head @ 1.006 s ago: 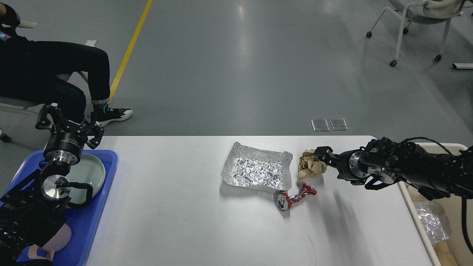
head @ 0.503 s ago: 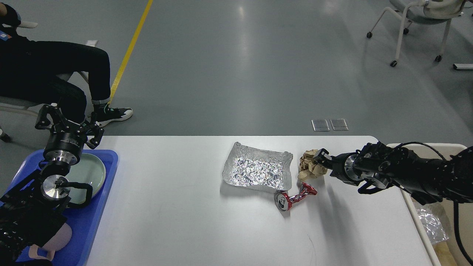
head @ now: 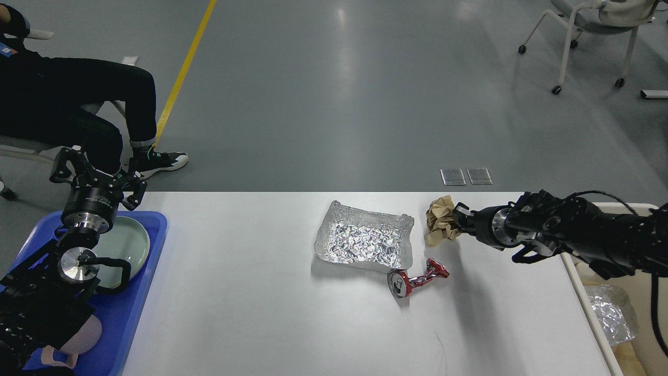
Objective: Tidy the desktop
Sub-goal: 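Grasp the crumpled brown paper ball with the right gripper, then lift the paper ball and drop it into the beige bin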
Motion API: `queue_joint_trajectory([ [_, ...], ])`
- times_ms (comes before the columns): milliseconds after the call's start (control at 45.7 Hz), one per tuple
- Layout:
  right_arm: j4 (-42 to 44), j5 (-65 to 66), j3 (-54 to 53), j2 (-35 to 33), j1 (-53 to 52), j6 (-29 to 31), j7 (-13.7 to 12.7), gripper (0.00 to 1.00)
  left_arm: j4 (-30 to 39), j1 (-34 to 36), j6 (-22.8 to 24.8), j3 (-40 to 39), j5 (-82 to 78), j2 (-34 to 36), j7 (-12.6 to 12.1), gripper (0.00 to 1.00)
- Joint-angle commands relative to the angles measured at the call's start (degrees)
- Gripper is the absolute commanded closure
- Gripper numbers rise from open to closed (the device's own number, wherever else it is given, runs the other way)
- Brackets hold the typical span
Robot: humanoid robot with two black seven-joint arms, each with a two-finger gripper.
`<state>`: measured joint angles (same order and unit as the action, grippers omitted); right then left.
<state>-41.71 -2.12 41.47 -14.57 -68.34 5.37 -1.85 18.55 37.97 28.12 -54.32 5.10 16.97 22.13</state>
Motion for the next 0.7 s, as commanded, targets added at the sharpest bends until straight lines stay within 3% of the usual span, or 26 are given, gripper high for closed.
queue_joint_trajectory([
  [0, -1.61, 0.01, 0.01, -4.58, -4.07, 0.6, 0.09, 1.0, 0.0, 0.0, 0.0, 0.0, 0.0, 0.0, 0.02, 0.03],
  [153, -10.92, 0.1, 0.1, -13.81, -14.44, 2.71, 0.18, 1.0, 0.0, 0.0, 0.0, 0.0, 0.0, 0.0, 0.02, 0.03],
  [350, -18.75, 0.1, 0.01, -23.56, -28.41, 13.51, 0.53, 1.0, 0.0, 0.0, 0.0, 0.0, 0.0, 0.0, 0.02, 0.03],
  [525, -20.08, 0.1, -0.08, -29.81, -39.32, 24.76, 0.62, 1.0, 0.0, 0.0, 0.0, 0.0, 0.0, 0.0, 0.02, 0.04],
  [678, -19.02, 0.28, 0.27, -32.89, -41.44, 26.62, 0.62, 1.0, 0.0, 0.0, 0.0, 0.0, 0.0, 0.0, 0.02, 0.04],
])
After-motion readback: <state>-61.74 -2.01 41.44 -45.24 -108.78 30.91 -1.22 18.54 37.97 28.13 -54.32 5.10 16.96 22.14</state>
